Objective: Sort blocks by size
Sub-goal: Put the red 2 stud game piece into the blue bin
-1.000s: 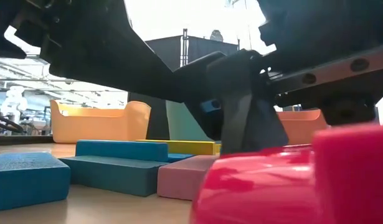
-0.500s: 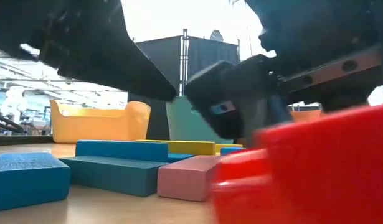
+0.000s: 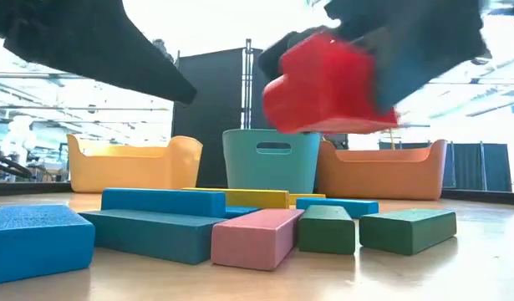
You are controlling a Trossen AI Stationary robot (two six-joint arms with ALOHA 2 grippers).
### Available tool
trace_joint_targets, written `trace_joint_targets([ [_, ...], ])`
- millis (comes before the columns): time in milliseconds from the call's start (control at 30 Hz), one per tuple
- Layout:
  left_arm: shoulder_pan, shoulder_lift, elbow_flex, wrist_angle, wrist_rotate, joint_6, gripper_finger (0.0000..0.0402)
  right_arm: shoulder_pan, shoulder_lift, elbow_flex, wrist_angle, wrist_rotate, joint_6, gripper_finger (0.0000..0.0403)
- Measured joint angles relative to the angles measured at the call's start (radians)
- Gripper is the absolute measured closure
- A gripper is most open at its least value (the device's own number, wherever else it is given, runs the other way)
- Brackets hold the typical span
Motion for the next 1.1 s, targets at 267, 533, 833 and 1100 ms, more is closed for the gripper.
trace_joint_targets([
  [267, 0.0, 0.0, -0.001, -0.09, -0.001, -0.086, 0.016, -0.128, -0.19, 0.0, -0.198, 0.125, -0.117, 0.0244],
  [533, 0.008, 0.0, -0.022, -0.121, 0.002, -0.134, 0.016, -0.354, -0.371, 0.0, -0.227, 0.126, -0.192, 0.0247],
  [833, 0.045, 0.0, -0.035, -0.12, 0.057, -0.129, 0.016, -0.662, -0.366, 0.001, -0.15, 0.125, -0.207, 0.0244],
  [1100, 0.082, 0.0, -0.035, -0.124, 0.111, -0.127, 0.016, -0.858, -0.253, 0.001, -0.036, -0.033, -0.166, 0.0243],
])
